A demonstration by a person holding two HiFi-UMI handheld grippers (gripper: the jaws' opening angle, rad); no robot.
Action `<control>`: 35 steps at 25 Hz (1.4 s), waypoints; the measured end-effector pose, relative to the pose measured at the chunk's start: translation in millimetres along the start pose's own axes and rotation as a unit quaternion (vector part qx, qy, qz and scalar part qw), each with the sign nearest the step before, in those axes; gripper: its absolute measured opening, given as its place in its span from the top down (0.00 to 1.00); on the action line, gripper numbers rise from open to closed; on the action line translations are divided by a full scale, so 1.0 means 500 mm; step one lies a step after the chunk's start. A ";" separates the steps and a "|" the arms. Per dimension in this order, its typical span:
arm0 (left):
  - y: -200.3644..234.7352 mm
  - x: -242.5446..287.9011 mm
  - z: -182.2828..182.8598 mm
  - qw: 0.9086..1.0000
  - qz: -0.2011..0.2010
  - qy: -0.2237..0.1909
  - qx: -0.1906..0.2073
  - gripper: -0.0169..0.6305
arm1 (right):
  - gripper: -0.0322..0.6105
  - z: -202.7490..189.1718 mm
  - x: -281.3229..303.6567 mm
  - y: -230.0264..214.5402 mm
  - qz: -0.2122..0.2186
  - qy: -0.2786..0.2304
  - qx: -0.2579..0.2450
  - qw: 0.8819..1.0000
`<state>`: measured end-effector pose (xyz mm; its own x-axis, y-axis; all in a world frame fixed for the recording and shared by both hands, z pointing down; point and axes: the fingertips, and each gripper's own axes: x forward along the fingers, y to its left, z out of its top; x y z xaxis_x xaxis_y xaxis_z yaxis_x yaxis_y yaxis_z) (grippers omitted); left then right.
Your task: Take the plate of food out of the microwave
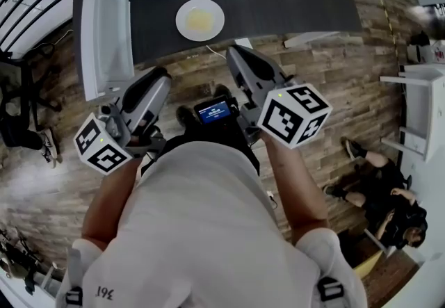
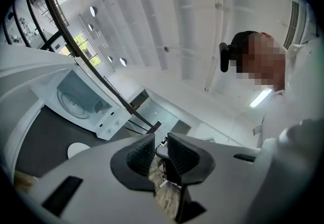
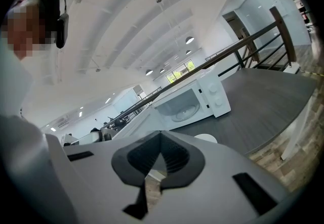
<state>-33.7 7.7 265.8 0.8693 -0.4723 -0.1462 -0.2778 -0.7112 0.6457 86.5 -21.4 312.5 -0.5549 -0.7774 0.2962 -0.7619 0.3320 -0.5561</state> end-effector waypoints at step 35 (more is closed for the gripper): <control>-0.189 0.091 -0.095 0.996 0.052 -0.071 0.021 0.95 | 0.95 0.090 -0.232 -0.044 0.126 0.007 -0.027 0.992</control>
